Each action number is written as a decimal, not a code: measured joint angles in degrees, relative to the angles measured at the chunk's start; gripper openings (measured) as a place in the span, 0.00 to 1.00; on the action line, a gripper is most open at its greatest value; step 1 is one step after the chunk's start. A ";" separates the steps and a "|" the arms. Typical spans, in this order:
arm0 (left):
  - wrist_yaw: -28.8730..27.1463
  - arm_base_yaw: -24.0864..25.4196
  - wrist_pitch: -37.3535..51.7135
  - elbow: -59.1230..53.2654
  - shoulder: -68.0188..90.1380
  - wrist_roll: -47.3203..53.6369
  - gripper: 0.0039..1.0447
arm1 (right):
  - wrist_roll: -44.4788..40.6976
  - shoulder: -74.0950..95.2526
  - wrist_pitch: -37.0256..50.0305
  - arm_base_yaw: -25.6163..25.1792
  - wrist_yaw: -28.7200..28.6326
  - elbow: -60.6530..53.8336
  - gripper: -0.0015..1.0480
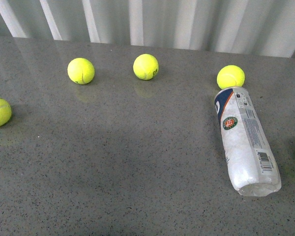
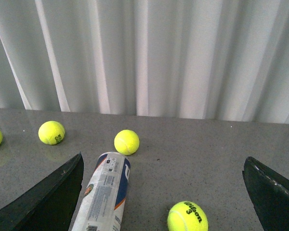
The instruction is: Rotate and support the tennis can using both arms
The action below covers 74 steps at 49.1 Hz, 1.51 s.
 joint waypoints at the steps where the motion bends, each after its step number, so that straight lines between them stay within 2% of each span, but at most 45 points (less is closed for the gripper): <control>1: 0.00 0.00 0.00 0.00 0.00 0.00 0.94 | 0.00 0.00 0.00 0.02 0.00 0.00 0.93; 54: 0.00 0.00 0.00 0.00 0.00 0.00 0.94 | 0.02 0.09 -0.13 0.00 -0.02 0.02 0.93; 57: 0.00 0.00 0.00 0.00 0.00 0.00 0.94 | 3.43 5.14 -8.98 -0.02 -0.66 3.96 0.93; 60: 0.00 0.00 -0.02 0.00 0.00 0.00 0.94 | 5.77 13.42 -13.97 -0.02 -0.72 8.04 0.93; 70: 0.02 0.00 -0.04 0.00 -0.02 0.00 0.94 | 8.96 44.17 -9.44 0.83 -0.87 21.49 0.93; 74: 0.00 0.00 -0.04 0.00 -0.02 0.00 0.94 | 10.36 62.60 -7.19 2.34 -1.38 29.75 0.93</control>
